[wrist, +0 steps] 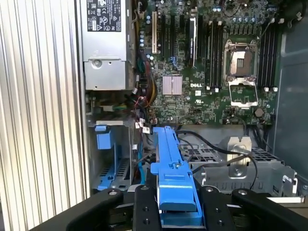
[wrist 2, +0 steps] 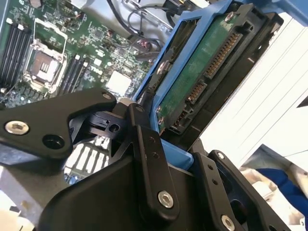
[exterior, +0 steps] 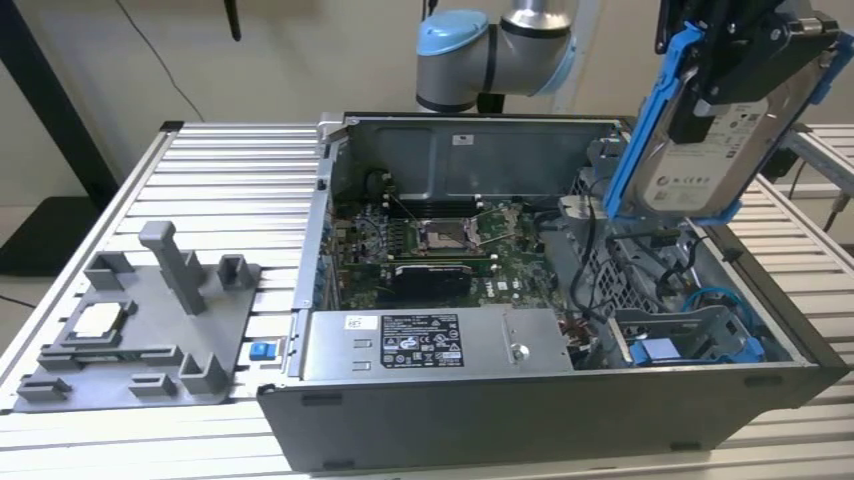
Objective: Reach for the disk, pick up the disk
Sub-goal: 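Pick up the disk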
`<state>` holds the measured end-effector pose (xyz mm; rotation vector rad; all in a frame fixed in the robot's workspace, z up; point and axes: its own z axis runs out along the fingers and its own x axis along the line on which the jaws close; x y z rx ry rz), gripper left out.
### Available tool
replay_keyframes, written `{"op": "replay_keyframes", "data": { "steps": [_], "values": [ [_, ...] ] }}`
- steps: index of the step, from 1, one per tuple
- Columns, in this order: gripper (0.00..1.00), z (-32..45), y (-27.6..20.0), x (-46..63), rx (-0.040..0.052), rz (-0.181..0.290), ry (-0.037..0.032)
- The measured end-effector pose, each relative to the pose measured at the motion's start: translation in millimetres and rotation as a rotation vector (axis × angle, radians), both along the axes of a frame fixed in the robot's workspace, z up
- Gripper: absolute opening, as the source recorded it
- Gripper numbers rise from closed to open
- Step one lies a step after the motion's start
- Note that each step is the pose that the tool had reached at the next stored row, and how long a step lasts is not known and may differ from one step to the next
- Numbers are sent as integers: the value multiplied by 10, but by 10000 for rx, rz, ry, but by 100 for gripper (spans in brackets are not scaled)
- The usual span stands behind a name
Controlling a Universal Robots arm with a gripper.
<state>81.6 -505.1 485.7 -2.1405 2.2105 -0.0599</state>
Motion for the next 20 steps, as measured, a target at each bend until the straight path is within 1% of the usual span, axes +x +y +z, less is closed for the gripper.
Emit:
{"op": "replay_keyframes", "data": {
  "steps": [2,6,9,12,13,17,18,20],
  "values": [
    [0,-9,-51,0,-1,-1,0],
    [0,-18,-212,-1,0,-1,0],
    [0,-27,-297,-1,-2,-2,0],
    [0,-39,-393,-1,-2,-1,0],
    [0,-43,-430,-1,-1,-1,0],
    [0,-55,-605,-1,-4,-1,0],
    [0,-60,-638,-1,-4,-1,0],
    [0,-74,-687,-1,-6,-2,0]
  ]
}}
